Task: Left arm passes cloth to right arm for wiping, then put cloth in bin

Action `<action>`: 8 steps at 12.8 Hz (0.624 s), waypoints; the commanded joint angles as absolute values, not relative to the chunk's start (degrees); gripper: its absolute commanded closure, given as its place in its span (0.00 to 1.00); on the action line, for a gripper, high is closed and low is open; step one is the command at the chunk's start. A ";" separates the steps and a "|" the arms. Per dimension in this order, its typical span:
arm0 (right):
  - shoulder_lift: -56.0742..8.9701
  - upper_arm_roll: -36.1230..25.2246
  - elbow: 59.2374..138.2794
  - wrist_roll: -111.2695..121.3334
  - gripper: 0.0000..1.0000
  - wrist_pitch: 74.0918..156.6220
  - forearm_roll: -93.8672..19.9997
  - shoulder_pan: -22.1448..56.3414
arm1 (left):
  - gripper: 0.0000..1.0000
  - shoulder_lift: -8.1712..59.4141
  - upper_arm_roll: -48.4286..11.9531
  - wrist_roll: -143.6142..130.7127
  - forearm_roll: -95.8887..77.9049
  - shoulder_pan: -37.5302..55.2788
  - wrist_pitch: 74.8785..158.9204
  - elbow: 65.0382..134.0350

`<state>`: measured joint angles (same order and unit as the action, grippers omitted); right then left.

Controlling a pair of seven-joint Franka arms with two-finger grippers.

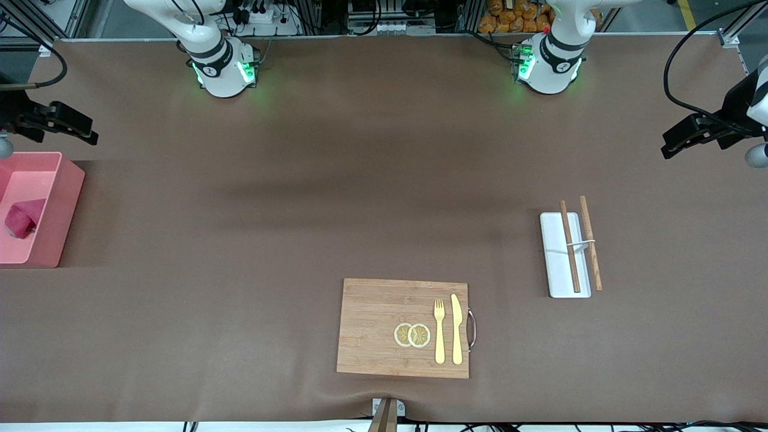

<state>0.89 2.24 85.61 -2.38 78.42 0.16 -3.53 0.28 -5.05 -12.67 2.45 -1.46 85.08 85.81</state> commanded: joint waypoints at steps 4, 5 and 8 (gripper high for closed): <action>1.49 0.97 84.11 0.27 0.00 76.55 -2.81 -4.66 | 0.00 -1.14 -5.19 -11.60 2.90 -1.58 84.38 86.13; 1.49 0.88 84.11 0.26 0.00 76.55 -2.81 -4.66 | 0.00 -1.23 -5.27 -11.43 2.90 -1.58 84.20 86.05; 1.49 0.79 84.11 0.35 0.00 76.29 -2.81 -5.36 | 0.00 -1.14 -5.45 -11.43 2.55 -1.41 84.29 85.96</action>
<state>0.95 0.72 84.52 -0.04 77.22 -1.64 -4.12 -0.04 -5.11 -12.49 2.45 -1.41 84.89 85.66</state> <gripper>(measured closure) 0.000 0.000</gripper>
